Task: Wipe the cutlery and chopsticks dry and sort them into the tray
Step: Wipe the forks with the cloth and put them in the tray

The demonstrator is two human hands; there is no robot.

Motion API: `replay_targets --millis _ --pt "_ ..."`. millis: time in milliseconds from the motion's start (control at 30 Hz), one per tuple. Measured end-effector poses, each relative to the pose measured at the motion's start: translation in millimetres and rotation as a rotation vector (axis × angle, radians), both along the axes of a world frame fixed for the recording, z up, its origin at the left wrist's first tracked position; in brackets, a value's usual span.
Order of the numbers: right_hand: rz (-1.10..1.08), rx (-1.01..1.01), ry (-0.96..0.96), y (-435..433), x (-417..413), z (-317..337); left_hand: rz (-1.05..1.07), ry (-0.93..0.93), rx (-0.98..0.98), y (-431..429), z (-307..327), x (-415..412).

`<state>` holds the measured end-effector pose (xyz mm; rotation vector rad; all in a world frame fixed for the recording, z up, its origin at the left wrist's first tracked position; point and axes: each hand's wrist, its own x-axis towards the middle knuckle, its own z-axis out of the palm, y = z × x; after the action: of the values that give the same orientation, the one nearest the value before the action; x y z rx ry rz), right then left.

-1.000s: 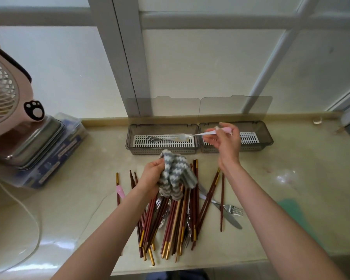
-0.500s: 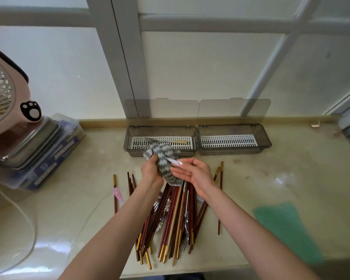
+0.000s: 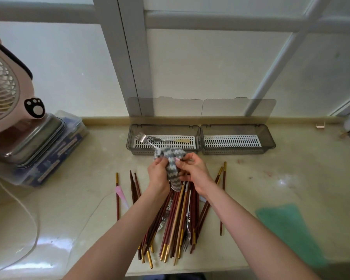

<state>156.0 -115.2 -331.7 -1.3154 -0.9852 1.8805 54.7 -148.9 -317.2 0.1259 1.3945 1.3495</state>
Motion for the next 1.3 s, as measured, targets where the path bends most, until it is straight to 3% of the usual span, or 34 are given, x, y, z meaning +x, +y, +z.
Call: replay_targets --millis 133,267,367,500,700,767,867,1033,1167,1300 --pt "-0.002 0.046 -0.224 5 2 -2 -0.163 0.149 0.013 -2 2 -1" --pt "-0.188 0.256 -0.189 18 0 6 -0.326 0.489 -0.116 5 0 -14" --pt "-0.02 0.368 -0.312 28 -15 14 -0.411 0.766 -0.135 6 -1 -11" --pt "-0.006 0.327 -0.343 30 -31 15 -0.498 0.886 -0.089 1 -6 -7" --pt "-0.081 0.312 -0.266 48 -33 18 -0.64 0.721 -0.16 0 -17 -29" --pt "0.023 0.477 -0.473 64 -39 19 -0.537 0.557 -0.145 -5 -20 -38" --pt "0.366 0.765 -1.043 80 -46 4 -0.366 0.325 -0.11 -10 -22 -52" --pt "0.508 0.848 -1.318 94 -54 -30 -0.237 0.223 -0.018 -18 -16 -78" --pt "0.533 0.823 -1.232 114 -62 -31 -0.054 0.257 0.083 -31 -7 -112" --pt "0.514 1.043 -0.994 80 -82 -18 0.139 0.247 0.131 -47 -3 -149"
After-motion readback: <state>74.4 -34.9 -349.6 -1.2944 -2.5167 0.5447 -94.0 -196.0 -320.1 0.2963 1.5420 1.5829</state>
